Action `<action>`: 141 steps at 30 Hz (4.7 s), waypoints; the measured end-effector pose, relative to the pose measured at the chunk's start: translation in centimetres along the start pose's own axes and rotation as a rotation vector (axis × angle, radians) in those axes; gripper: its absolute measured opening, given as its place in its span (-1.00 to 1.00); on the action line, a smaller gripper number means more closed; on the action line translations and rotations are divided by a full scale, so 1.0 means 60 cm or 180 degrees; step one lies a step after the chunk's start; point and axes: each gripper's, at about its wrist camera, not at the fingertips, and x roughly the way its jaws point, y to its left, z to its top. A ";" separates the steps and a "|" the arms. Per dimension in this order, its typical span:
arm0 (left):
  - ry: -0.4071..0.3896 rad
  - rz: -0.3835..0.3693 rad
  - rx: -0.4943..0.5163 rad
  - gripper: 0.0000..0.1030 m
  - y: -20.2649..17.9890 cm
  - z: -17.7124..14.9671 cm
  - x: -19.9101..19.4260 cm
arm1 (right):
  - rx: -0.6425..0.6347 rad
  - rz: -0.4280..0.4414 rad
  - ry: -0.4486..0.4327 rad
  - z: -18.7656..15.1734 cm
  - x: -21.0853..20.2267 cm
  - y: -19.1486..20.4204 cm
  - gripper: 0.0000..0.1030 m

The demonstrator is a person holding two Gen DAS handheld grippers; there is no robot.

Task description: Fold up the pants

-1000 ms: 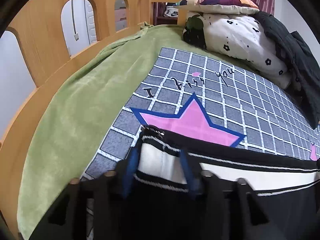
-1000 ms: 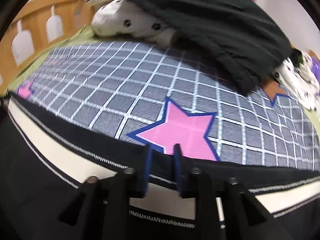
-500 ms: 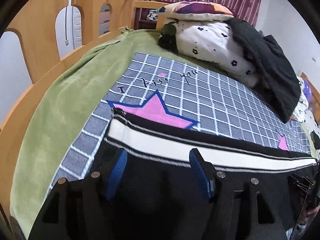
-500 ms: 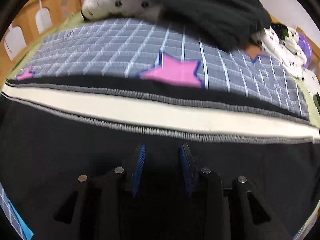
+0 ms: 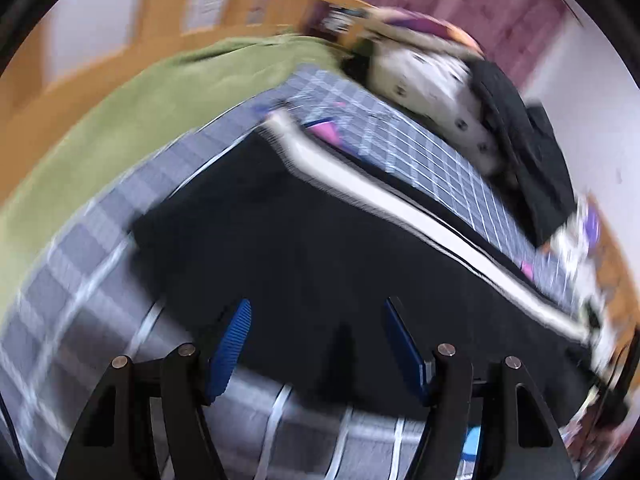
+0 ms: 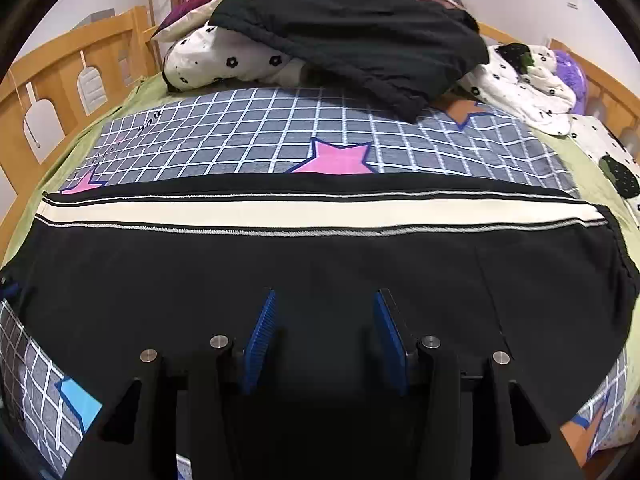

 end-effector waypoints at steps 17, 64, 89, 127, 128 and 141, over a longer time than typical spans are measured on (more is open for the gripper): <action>-0.0256 -0.0016 -0.0875 0.04 0.107 0.001 0.008 | 0.0417 -0.0058 -0.0001 -0.054 -0.028 -0.123 -0.04; -0.0383 0.1613 0.0003 1.00 0.014 -0.019 0.053 | -0.0600 0.0292 0.0107 -0.023 0.019 0.155 -0.04; -0.0381 0.1608 0.0005 1.00 0.014 -0.018 0.053 | -0.0642 0.0218 0.0156 -0.034 0.020 0.172 -0.04; -0.0381 0.1601 0.0009 1.00 0.014 -0.018 0.053 | -0.0372 0.0184 -0.0160 -0.001 -0.045 0.076 0.25; -0.0381 0.1600 0.0009 1.00 0.014 -0.018 0.053 | -0.0386 0.0123 -0.0227 -0.001 -0.053 0.064 0.35; -0.0383 0.1241 -0.0019 1.00 0.024 -0.013 0.032 | 0.0163 0.0041 -0.0271 -0.029 -0.064 -0.106 0.47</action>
